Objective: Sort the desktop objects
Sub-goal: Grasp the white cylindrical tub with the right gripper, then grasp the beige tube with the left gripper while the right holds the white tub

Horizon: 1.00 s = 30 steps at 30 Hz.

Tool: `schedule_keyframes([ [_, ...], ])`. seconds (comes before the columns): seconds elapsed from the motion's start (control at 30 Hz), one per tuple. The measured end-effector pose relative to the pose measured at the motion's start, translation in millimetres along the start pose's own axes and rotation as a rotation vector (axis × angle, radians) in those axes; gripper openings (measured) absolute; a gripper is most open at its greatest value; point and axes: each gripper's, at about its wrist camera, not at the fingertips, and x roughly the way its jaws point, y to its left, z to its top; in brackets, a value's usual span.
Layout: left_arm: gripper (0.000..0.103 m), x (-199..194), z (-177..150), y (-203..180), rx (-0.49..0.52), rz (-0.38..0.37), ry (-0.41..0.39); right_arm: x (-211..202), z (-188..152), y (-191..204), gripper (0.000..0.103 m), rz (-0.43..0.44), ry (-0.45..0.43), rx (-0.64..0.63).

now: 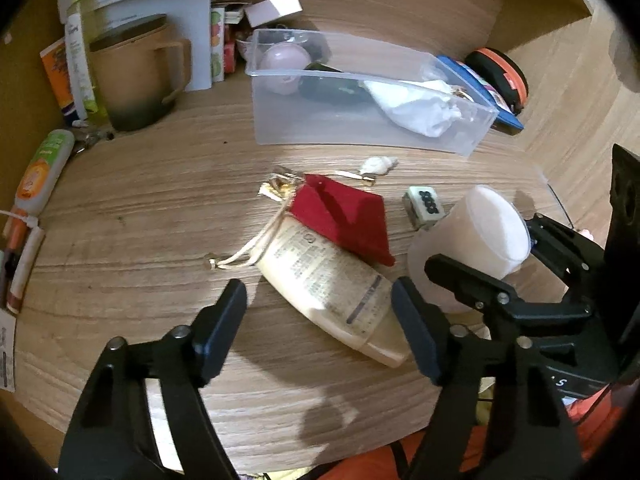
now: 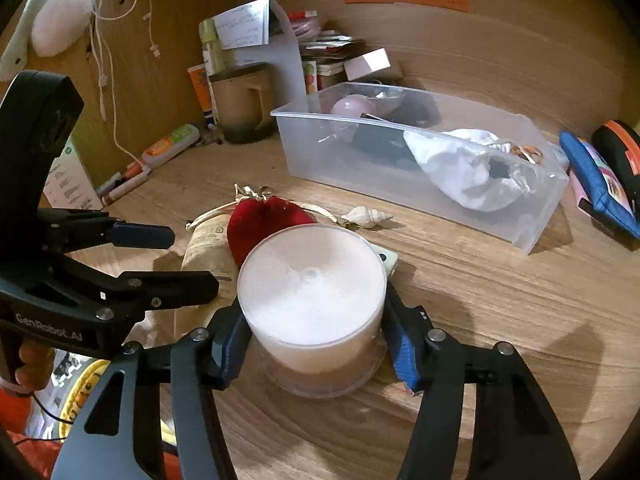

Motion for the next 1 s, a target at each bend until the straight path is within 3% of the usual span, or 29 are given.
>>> schedule_keyframes([
  [0.07,0.061,0.0,1.1,-5.3,0.014,-0.006,0.002,-4.0,0.4,-3.1,0.055,-0.003,-0.008,0.01],
  [0.2,0.058,1.9,3.3,-14.9,0.042,0.014,0.004,-19.5,5.7,-9.5,0.055,0.002,-0.042,0.021],
  [0.33,0.054,11.0,5.8,-16.8,0.034,-0.025,0.043,-40.4,12.3,-18.5,0.055,0.004,-0.085,0.032],
  [0.37,0.049,14.9,6.5,-19.5,0.044,-0.024,0.059,-45.6,13.5,-21.3,0.055,0.0,-0.097,0.034],
  [0.5,0.043,26.9,8.4,-38.7,0.135,0.091,0.071,-59.3,15.9,-31.6,0.055,-0.025,-0.125,0.04],
  [0.7,0.04,29.5,18.8,-41.7,0.154,0.13,0.066,-73.2,10.0,-49.0,0.055,-0.055,-0.146,0.053],
  [0.87,0.027,15.1,21.4,-55.7,0.22,0.163,0.014,-72.5,2.6,-66.9,0.055,-0.071,-0.134,0.083],
  [1.0,0.026,24.0,22.8,-67.1,0.263,0.172,0.037,-68.3,-1.5,-79.2,0.055,-0.072,-0.12,0.108],
])
